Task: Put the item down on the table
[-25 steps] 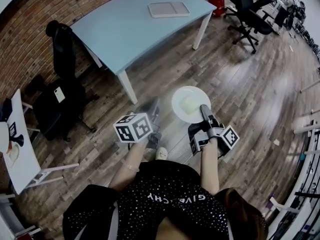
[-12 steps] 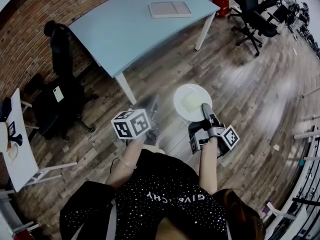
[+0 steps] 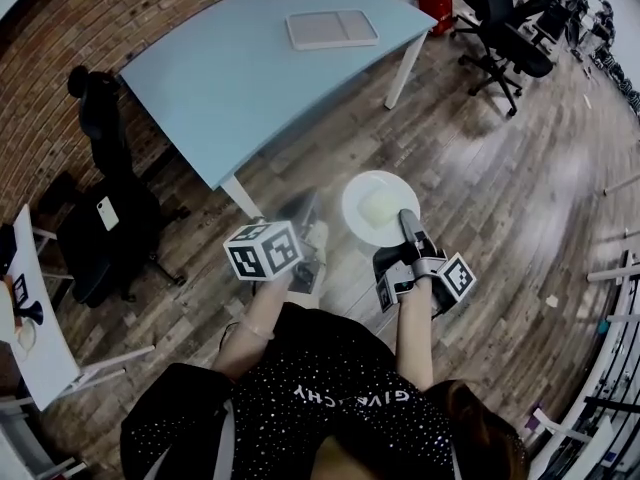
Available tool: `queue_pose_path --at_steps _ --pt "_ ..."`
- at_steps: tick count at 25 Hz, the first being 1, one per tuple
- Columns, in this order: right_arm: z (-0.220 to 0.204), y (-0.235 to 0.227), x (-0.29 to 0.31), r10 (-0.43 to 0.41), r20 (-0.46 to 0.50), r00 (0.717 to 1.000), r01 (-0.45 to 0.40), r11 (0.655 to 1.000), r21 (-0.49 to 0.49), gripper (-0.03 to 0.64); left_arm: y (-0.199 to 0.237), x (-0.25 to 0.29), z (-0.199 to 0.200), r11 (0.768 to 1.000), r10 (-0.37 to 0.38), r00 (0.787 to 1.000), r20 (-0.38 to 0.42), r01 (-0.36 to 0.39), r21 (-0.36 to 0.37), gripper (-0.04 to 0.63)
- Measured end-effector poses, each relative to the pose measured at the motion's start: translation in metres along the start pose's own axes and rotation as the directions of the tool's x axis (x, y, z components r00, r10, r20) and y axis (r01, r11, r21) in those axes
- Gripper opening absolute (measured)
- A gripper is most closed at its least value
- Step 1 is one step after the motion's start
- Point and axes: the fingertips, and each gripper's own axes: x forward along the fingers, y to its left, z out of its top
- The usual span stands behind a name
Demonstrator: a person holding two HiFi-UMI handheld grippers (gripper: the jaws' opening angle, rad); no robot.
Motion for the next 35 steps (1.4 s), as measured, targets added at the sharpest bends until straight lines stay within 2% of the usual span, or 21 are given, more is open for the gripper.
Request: queue_pose_path --at_steps 6,14,21,28,35 --pt "0.024 0.012 0.082 -0.007 0.003 1.000 0.007 1.000 -0.008 0.049 0.026 0.061 0.051 1.000 -0.002 1.000 0.007 0.003 -0.008 0.011" --pt "0.040 0.032 0.217 -0.016 -0.019 1.000 0.015 1.000 -0.022 0.049 0.073 0.154 0.138 1.000 -0.002 1.000 0.011 0.002 -0.016 0.011" --pt "0.069 0.052 0.318 0.004 -0.013 1.000 -0.004 0.999 -0.042 0.049 0.098 0.241 0.201 0.999 -0.033 0.999 0.002 0.033 0.017 0.011" --pt "0.088 0.056 0.385 0.012 -0.033 0.999 -0.014 0.999 -0.047 0.049 0.120 0.302 0.238 0.999 -0.038 0.999 0.018 0.038 0.014 0.011" --pt "0.098 0.037 0.416 -0.055 -0.070 0.996 0.053 0.998 -0.033 0.049 0.141 0.325 0.236 1.000 0.024 1.000 -0.002 -0.024 0.004 0.011"
